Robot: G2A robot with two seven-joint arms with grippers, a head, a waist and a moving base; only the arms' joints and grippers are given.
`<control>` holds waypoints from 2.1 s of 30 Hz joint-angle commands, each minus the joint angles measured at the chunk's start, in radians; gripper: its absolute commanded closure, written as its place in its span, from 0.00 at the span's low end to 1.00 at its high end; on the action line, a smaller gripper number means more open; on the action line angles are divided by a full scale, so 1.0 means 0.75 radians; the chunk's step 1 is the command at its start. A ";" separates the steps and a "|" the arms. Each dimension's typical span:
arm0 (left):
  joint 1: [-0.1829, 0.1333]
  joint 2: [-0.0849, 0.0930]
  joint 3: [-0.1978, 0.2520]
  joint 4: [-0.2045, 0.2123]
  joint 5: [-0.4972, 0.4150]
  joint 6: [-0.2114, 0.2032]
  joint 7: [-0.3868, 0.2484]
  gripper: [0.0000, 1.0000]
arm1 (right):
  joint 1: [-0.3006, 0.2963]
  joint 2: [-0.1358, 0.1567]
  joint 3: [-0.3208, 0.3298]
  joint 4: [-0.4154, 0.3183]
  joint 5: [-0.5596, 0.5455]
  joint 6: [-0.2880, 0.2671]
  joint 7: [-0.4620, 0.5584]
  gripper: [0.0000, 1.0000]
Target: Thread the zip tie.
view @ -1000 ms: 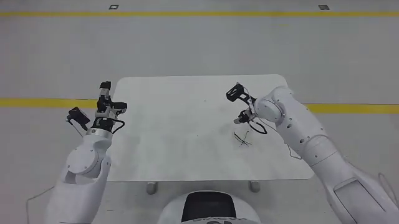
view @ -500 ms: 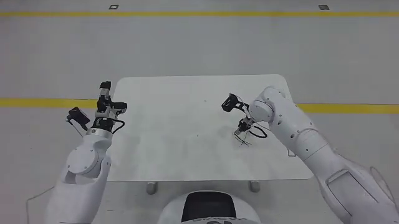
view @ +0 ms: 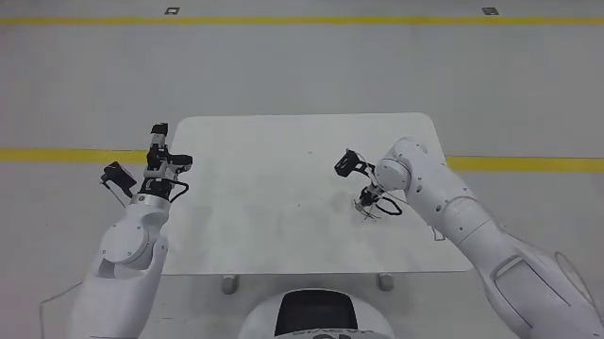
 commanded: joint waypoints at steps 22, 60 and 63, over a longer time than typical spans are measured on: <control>0.000 0.000 0.000 0.000 0.000 0.000 0.000 0.00 | -0.011 0.005 -0.031 0.005 0.020 0.000 -0.055 0.00; 0.000 0.000 0.000 0.000 0.000 0.000 0.000 0.00 | -0.054 0.054 -0.038 -0.049 0.085 0.000 -0.068 0.00; 0.000 0.000 0.000 0.000 0.000 0.000 0.000 0.00 | -0.055 0.053 -0.035 -0.051 0.084 0.000 -0.095 0.00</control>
